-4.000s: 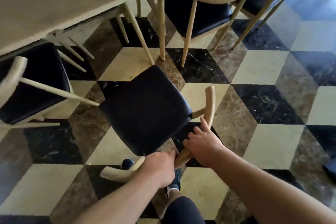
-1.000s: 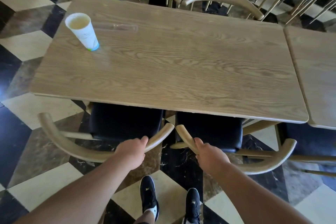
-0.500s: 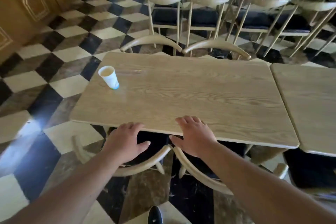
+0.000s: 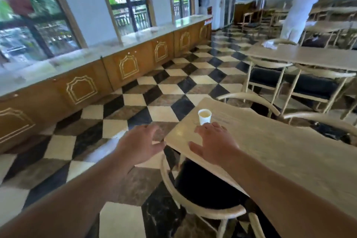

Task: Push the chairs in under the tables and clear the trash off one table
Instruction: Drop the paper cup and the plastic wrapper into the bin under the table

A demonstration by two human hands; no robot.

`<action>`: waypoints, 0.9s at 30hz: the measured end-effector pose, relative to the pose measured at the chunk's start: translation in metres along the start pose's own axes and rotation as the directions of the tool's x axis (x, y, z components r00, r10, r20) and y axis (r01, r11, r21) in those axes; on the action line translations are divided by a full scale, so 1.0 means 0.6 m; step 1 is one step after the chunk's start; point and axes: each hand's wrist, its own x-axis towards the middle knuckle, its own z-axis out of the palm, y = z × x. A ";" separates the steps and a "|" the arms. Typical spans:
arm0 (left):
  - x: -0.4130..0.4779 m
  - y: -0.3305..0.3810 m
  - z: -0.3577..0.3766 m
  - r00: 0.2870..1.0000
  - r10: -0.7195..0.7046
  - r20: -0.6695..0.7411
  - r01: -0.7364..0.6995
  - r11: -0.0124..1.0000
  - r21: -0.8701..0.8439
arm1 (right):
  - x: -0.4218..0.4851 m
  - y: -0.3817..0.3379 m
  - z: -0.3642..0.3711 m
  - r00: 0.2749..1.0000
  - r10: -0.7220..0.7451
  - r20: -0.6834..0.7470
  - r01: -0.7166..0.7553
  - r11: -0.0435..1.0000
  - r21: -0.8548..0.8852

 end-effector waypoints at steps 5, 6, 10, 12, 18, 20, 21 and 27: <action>-0.014 -0.172 -0.115 0.993 -0.039 -0.109 0.036 0.999 -0.026 | 0.122 -0.158 -0.075 0.990 -0.126 -0.055 0.121 0.989 -0.090; -0.015 -0.211 -0.136 0.990 -0.045 -0.133 0.041 0.999 -0.030 | 0.149 -0.196 -0.084 0.987 -0.141 -0.075 0.133 0.987 -0.094; -0.021 -0.369 -0.190 0.977 -0.113 -0.179 0.102 0.992 -0.067 | 0.248 -0.360 -0.090 0.981 -0.166 -0.100 0.157 0.984 -0.088; -0.026 -0.442 -0.203 0.976 -0.143 -0.164 0.133 0.988 -0.074 | 0.289 -0.440 -0.086 0.976 -0.190 -0.106 0.178 0.977 -0.115; -0.020 -0.637 -0.219 0.981 -0.166 -0.098 0.163 0.986 -0.039 | 0.383 -0.613 -0.059 0.969 -0.240 -0.065 0.234 0.968 -0.096; -0.002 -0.680 -0.222 0.984 -0.158 -0.081 0.153 0.986 -0.066 | 0.408 -0.647 -0.040 0.975 -0.224 0.016 0.224 0.974 -0.038; 0.010 -0.697 -0.222 0.986 -0.151 -0.069 0.146 0.986 -0.076 | 0.420 -0.660 -0.029 0.975 -0.215 0.062 0.217 0.976 -0.033; 0.103 -0.769 -0.198 0.993 -0.082 -0.086 0.081 0.997 -0.018 | 0.521 -0.694 0.023 0.962 -0.247 0.120 0.264 0.951 -0.158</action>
